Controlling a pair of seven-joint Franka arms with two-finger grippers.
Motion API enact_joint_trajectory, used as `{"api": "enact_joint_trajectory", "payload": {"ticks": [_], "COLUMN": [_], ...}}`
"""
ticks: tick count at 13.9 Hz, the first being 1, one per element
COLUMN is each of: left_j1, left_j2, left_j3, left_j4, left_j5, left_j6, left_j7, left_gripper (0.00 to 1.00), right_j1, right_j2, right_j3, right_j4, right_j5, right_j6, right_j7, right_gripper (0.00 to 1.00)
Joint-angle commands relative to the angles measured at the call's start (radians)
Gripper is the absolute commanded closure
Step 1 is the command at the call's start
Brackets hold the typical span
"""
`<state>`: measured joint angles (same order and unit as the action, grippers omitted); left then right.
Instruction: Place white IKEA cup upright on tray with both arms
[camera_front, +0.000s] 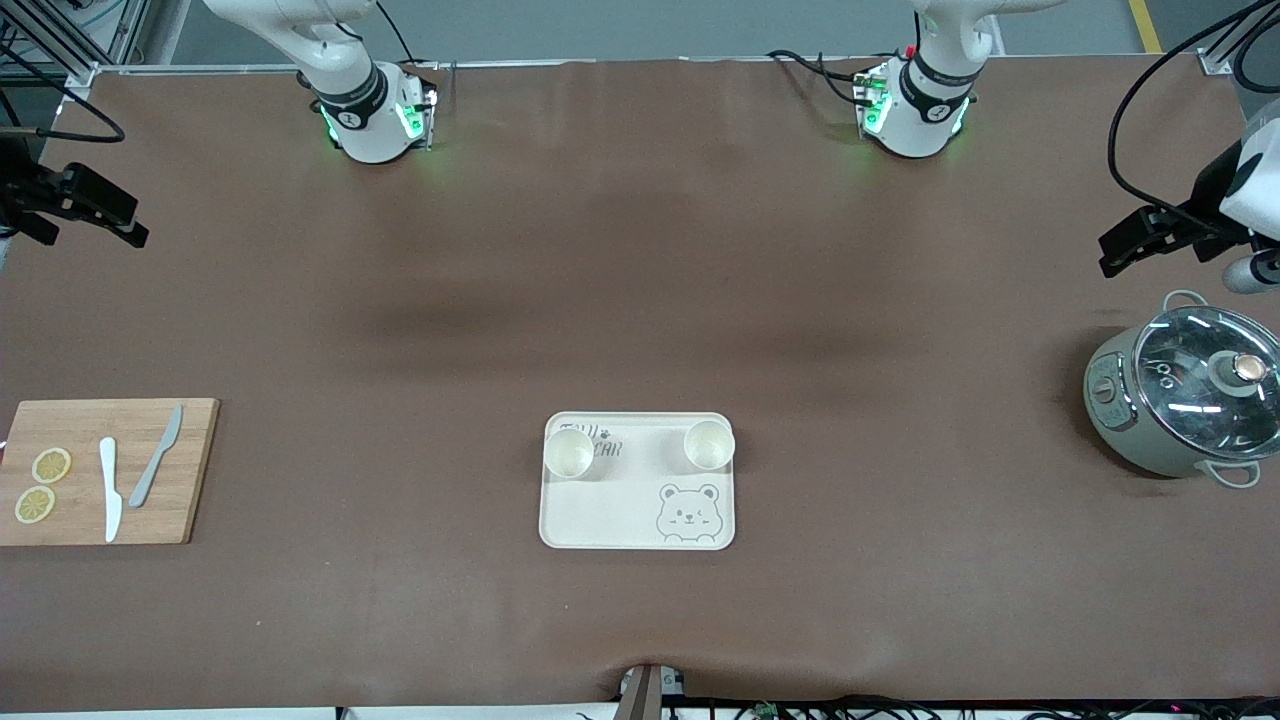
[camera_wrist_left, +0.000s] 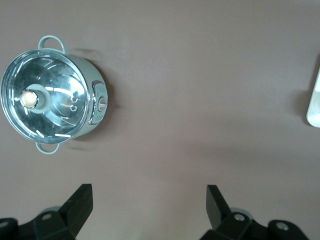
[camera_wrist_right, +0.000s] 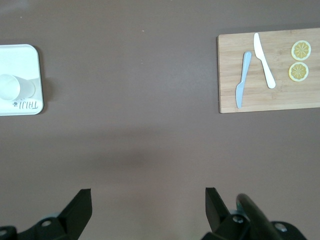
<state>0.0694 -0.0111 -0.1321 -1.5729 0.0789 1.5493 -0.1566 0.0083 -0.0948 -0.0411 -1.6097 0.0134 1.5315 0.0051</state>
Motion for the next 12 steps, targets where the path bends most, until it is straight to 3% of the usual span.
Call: {"api": "enact_joint_trajectory", "payload": {"ticks": [1, 12], "left_j1": [0.0, -0.002], "left_j2": [0.005, -0.032], "left_j3": [0.009, -0.018], "left_j4": [0.01, 0.007], "left_j5": [-0.022, -0.056], "left_j6": [-0.008, -0.058], "left_j7": [0.063, 0.052], "left_gripper": [0.0, 0.0], "right_j1": [0.007, 0.002], "right_j2": [0.01, 0.02], "right_j3": [-0.003, -0.006], "right_j4": [0.021, 0.022], "right_j5": [-0.015, -0.013], "right_j6": [-0.019, -0.022], "right_j7": [-0.019, -0.022], "right_gripper": [0.0, 0.0]}}
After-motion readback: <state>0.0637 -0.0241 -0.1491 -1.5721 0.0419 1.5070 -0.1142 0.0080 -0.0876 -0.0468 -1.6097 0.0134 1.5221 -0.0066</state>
